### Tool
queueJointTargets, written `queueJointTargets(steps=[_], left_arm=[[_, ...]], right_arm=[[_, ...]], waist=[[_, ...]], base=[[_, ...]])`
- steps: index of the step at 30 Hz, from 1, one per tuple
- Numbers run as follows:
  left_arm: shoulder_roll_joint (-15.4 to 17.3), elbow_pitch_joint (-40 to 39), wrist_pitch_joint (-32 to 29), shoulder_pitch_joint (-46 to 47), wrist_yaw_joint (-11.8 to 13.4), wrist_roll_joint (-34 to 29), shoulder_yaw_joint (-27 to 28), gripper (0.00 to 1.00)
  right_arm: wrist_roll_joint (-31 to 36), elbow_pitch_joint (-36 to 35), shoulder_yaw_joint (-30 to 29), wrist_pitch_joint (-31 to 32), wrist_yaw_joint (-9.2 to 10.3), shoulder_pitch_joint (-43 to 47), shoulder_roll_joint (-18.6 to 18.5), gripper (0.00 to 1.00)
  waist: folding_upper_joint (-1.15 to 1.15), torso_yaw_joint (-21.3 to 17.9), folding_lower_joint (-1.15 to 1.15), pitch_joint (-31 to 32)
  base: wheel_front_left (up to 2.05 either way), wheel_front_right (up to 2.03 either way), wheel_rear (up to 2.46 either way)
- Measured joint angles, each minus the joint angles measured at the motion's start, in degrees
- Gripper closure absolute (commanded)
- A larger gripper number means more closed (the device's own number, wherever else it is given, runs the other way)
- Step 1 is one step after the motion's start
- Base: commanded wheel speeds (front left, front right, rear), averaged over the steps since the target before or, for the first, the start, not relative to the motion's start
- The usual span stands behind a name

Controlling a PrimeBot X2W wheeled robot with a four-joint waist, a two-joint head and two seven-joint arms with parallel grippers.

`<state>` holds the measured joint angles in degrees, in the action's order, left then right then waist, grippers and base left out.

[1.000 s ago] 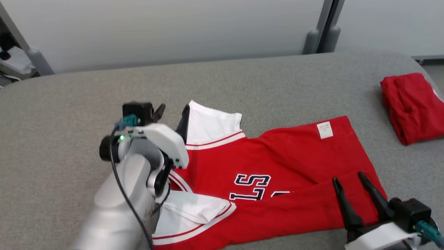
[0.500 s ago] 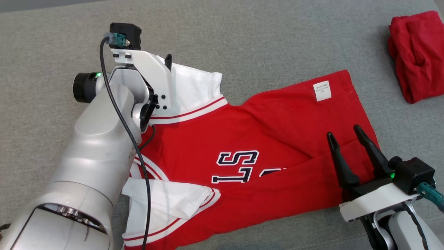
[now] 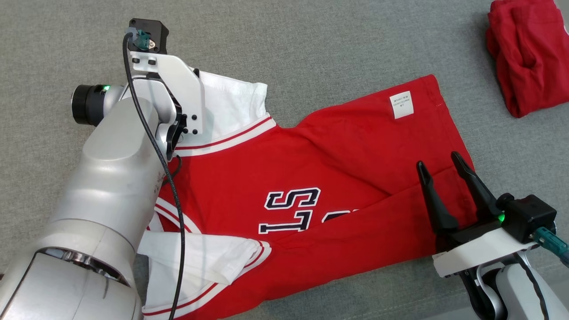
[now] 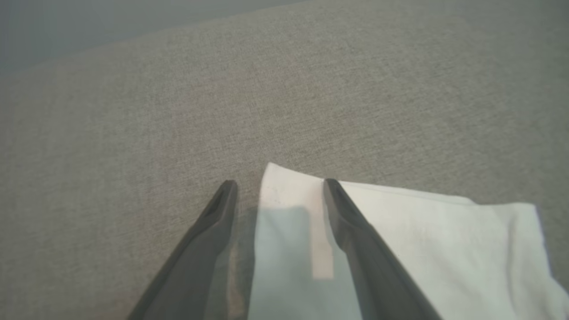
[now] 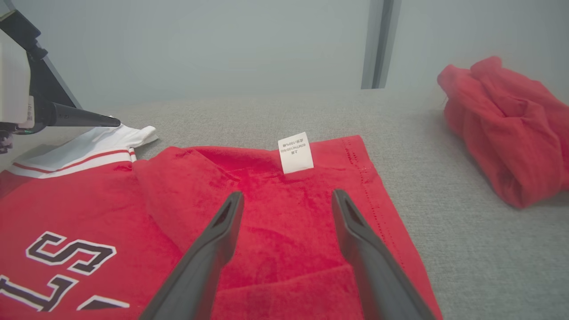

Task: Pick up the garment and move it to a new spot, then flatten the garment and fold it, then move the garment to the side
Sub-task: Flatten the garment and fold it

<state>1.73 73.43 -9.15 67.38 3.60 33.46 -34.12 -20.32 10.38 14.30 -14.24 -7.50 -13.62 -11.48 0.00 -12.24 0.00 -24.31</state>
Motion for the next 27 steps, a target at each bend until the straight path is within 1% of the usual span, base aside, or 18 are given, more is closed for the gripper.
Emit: queueJointTargets(steps=[1, 2, 3, 4, 6, 7, 11, 14, 16, 19, 21, 23, 27], left_arm=[[0.1, 0.2, 0.0, 0.0, 0.0, -0.1, -0.1, 0.0], [0.1, 0.3, -0.2, 0.0, 0.0, -0.1, -0.1, 0.18], [0.1, 0.4, -0.3, 0.0, -0.1, 0.0, -0.1, 0.4], [0.1, 0.5, -0.3, 0.0, -0.1, 0.1, 0.0, 0.57], [0.3, 0.7, -0.2, 0.0, -0.1, 0.2, 0.0, 0.74], [0.5, 0.7, -0.2, 0.0, -0.1, 0.2, 0.0, 1.0], [0.7, 0.8, 0.5, 0.1, -1.1, 0.5, 0.0, 1.0], [0.7, 1.0, 1.8, 0.4, -2.3, 1.0, 0.2, 1.0], [0.9, 1.1, 2.3, 1.4, -3.2, 1.3, 0.6, 1.0], [1.2, 1.1, 2.7, 3.1, -4.5, 2.5, 1.6, 1.0], [1.4, 1.1, 3.2, 3.9, -5.2, 2.8, 2.0, 1.0], [1.4, 1.1, 3.2, 4.4, -6.7, 4.2, 2.9, 1.0], [1.2, 1.1, 3.2, 4.6, -8.2, 5.6, 3.5, 1.0]], right_arm=[[0.0, 0.0, 0.0, 0.0, 0.0, 0.0, 0.0, 0.0], [0.0, 0.0, 0.0, 0.0, 0.0, 0.0, 0.0, 0.0], [0.0, 0.0, 0.0, 0.0, 0.0, 0.0, 0.0, 0.0], [0.0, 0.0, 0.0, 0.0, 0.0, -0.1, 0.0, 0.0], [0.0, 0.0, 0.2, 0.0, 0.0, -0.3, 0.0, 0.0], [0.0, 0.0, 0.3, 0.0, 0.0, -0.4, 0.0, 0.0], [-0.3, 0.0, 0.4, 0.0, 0.0, -1.0, 0.0, 0.0], [-1.2, 0.5, -0.5, 0.0, 0.0, -1.4, -0.1, 0.0], [-2.7, 2.6, -0.9, 0.0, 0.0, -2.4, -0.2, 0.0], [-7.3, 8.6, -0.5, 0.6, 0.0, -5.9, -1.4, 0.0], [-9.2, 12.5, -0.3, 3.9, 0.01, -9.3, -3.3, 0.0], [-10.5, 16.3, -0.8, 7.5, 0.01, -13.4, -4.6, 0.0], [-14.9, 21.2, -0.2, 16.1, 0.01, -20.5, -5.4, 0.0]], waist=[[0.0, 0.0, 0.0, 0.0], [0.0, -0.1, 0.0, -0.1], [0.0, -0.1, 0.0, -0.1], [0.0, -0.1, 0.0, -0.1], [0.0, -0.2, 0.0, -0.2], [0.0, -0.4, 0.0, -0.2], [0.0, -0.5, 0.0, -0.3], [0.0, -0.1, 0.0, -0.3], [0.0, 0.2, 0.0, -0.2], [0.0, 0.8, 0.0, -0.1], [0.0, 1.3, 0.0, -0.2], [0.0, 1.9, 0.0, -0.4], [0.0, 3.0, 0.0, -0.6]], base=[[0.0, 0.0, 0.0], [0.0, 0.0, 0.0], [0.0, 0.0, 0.0], [0.0, 0.0, 0.0], [0.0, 0.0, 0.0], [0.0, 0.0, 0.0], [0.0, 0.0, 0.0], [0.0, 0.0, 0.0], [0.0, 0.0, 0.0], [0.0, 0.0, 0.0], [0.0, 0.0, 0.0], [0.0, 0.0, 0.0], [0.0, 0.0, 0.0]])
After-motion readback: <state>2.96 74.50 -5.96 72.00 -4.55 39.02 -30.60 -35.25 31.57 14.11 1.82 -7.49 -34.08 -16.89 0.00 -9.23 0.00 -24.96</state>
